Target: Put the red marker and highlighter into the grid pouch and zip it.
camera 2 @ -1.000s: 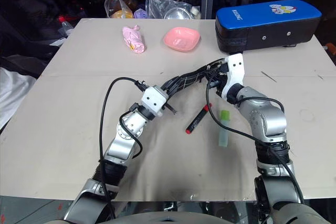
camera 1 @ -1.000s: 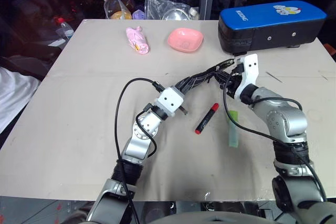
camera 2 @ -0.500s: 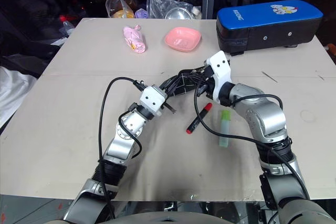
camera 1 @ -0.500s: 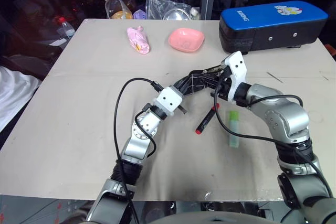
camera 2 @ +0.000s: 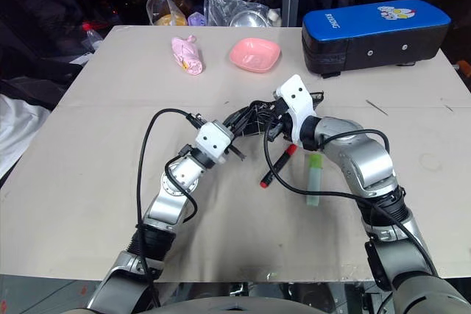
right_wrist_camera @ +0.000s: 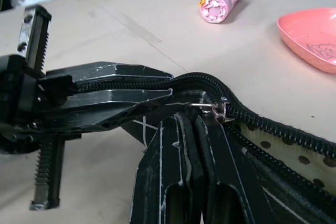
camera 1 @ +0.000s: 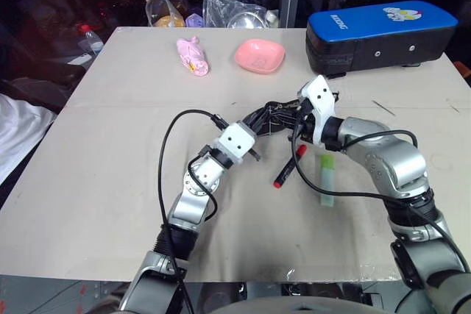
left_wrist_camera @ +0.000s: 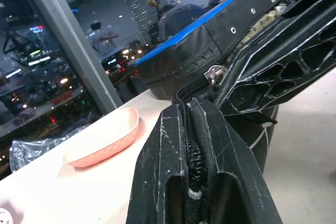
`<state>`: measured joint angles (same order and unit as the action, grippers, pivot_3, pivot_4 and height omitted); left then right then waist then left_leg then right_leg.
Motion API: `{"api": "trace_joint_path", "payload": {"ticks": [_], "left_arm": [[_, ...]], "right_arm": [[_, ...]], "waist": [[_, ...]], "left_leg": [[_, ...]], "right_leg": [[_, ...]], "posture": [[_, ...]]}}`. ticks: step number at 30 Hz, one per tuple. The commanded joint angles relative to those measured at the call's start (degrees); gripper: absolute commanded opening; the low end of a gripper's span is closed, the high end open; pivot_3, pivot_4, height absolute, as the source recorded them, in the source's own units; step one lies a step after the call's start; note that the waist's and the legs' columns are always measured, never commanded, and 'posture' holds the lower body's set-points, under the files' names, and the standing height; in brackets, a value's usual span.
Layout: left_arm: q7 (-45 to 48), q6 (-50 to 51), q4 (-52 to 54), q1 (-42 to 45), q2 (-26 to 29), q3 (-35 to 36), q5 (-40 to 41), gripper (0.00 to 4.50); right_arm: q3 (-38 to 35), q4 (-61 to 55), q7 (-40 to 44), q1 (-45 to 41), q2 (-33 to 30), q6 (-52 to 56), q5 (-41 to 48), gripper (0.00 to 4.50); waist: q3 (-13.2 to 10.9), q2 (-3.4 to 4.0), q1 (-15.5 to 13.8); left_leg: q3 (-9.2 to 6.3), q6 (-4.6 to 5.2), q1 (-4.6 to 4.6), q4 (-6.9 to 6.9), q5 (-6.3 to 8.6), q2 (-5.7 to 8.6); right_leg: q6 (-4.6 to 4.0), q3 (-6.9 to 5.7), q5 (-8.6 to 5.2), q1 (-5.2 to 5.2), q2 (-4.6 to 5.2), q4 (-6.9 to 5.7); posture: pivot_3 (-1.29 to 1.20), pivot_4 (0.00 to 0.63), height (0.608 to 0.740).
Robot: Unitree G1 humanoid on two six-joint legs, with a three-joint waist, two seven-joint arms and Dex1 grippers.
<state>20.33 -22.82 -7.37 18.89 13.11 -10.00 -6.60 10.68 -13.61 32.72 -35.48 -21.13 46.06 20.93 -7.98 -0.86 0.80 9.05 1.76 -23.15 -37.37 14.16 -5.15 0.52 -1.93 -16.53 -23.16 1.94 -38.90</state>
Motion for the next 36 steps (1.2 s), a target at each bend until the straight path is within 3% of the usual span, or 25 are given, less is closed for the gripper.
{"api": "trace_joint_path", "payload": {"ticks": [1,8,15,19,22,24,29,36], "left_arm": [[0.9,-1.6,2.9,-0.1,0.2,-0.5,0.6,0.0],[1.1,-1.4,3.0,-0.2,0.1,-0.5,0.4,0.0],[0.6,-1.3,2.1,0.8,0.3,0.4,0.2,0.0],[0.8,-1.6,1.9,0.9,0.4,0.3,0.4,0.0],[1.1,-1.6,1.6,1.2,0.2,0.1,0.5,0.0],[1.2,-1.7,1.6,1.1,0.1,0.0,0.6,0.0],[1.3,-2.0,1.3,1.3,-0.1,0.0,0.5,0.0],[1.8,-2.9,1.2,1.5,0.2,-0.6,0.0,0.0]], "right_arm": [[1.7,-0.5,2.8,-2.2,0.3,-3.0,-0.4,0.01],[1.7,-0.1,5.0,-3.2,-0.1,-2.4,-0.8,0.01],[-7.6,-11.0,7.8,0.7,-6.5,5.3,8.6,3.31],[-16.9,-14.0,5.4,-0.3,-7.7,12.5,17.7,3.31],[-21.9,-8.6,-0.5,-1.4,-6.9,14.3,17.3,3.31],[-22.5,-5.0,-2.8,-1.3,-6.6,13.6,16.1,2.6],[-20.7,-0.9,-4.6,-1.1,-5.4,11.8,14.6,0.14],[-15.5,3.4,-5.0,-1.1,-4.2,8.3,10.2,0.06]], "waist": [[0.0,0.0,0.0],[0.0,0.0,0.0],[0.0,-0.01,-0.2],[0.0,-0.02,0.0],[0.0,-0.02,0.0],[0.0,-0.02,-0.1],[0.0,-0.02,0.0],[0.0,-0.01,0.0]], "left_leg": [[0.0,0.0,0.0,0.0,0.0,0.0],[0.01,0.0,0.0,0.0,0.0,0.0],[-0.08,0.0,-0.09,-0.01,0.0,0.0],[-0.13,0.01,-0.09,-0.03,0.01,-0.02],[-0.15,0.02,-0.07,-0.03,0.01,-0.02],[-0.15,0.02,-0.08,-0.03,0.01,0.0],[-0.1,0.01,-0.12,-0.02,0.0,0.01],[-0.08,0.01,-0.47,-0.11,-0.01,0.01]], "right_leg": [[0.0,0.0,0.0,0.0,0.0,0.0],[0.0,0.0,0.0,0.0,0.0,0.0],[0.0,-0.09,0.0,0.0,0.03,0.05],[-0.01,-0.09,0.0,0.0,0.08,0.03],[-0.02,-0.11,0.01,0.0,0.08,-0.01],[-0.02,-0.13,0.01,0.0,0.05,-0.01],[-0.01,-0.09,0.0,-0.02,0.04,0.04],[0.01,-0.09,0.02,-0.38,0.03,-0.05]], "posture": [[0.0,0.15,0.74],[0.0,0.15,0.74],[0.0,0.15,0.74],[0.0,0.15,0.74],[0.0,0.15,0.74],[0.0,0.15,0.74],[0.0,0.15,0.74],[0.0,0.15,0.74]]}}
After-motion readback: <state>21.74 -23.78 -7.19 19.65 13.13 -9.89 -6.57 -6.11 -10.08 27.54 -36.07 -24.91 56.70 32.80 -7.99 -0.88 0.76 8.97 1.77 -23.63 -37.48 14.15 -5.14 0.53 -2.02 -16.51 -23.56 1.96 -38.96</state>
